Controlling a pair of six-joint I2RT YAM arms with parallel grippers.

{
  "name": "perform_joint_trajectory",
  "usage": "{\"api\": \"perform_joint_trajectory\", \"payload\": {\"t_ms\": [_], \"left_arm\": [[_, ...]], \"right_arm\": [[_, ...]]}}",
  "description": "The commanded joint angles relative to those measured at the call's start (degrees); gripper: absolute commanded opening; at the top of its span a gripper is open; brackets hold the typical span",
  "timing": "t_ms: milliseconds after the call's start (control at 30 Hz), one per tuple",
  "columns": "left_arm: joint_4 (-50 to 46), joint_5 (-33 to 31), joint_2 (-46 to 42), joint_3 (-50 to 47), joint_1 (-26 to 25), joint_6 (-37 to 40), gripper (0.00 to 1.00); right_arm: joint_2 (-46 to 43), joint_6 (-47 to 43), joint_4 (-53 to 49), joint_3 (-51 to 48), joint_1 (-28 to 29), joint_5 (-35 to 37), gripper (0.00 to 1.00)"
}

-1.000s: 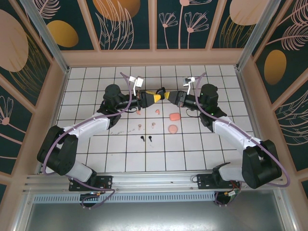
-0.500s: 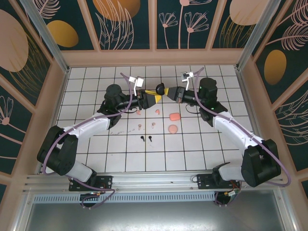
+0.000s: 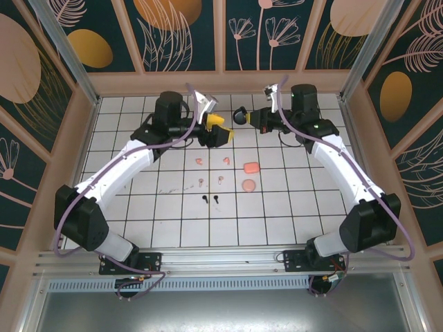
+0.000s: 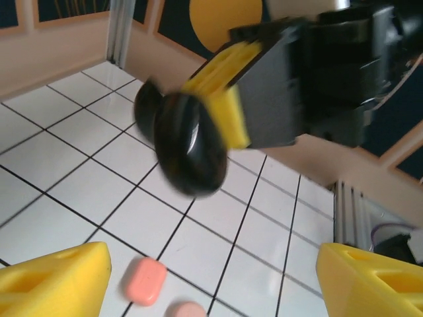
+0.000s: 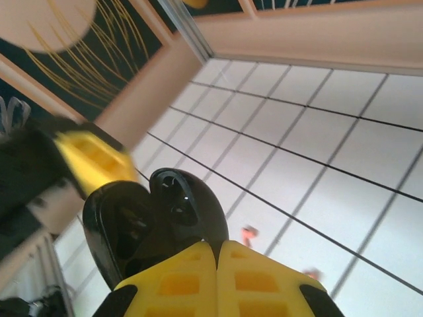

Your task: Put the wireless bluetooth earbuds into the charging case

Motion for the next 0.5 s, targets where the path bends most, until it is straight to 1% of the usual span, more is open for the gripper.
{"api": "perform_joint_trajectory", "payload": {"t_ms": [0,100,167,333,467], "left_arm": [[-16.6,3.8,3.9,6.7,1.1,11.0,0.80],[-23.9,7.8,7.9,13.0,2.0,14.9,0.79],[-28.7,9.1,10.9,17.0,2.2,17.4,0.78],[-39.4,13.7,18.3,26.4,2.3,22.6,0.72],[-41.0,17.2,20.5,28.8,2.2,23.1,0.70]], "right_arm": [[0.9,-10.5,-11.2,2.2,-0.1,1.5,0.00],[-0.1,-12.0,-12.1,1.2,0.1,1.1,0.00],[-0.9,-12.6,-12.5,0.6,0.1,0.6,0.00],[-2.4,-13.3,-12.9,-0.5,0.5,-0.6,0.00],[-2.4,-13.3,-12.7,-0.8,1.1,-0.8,0.00]]}}
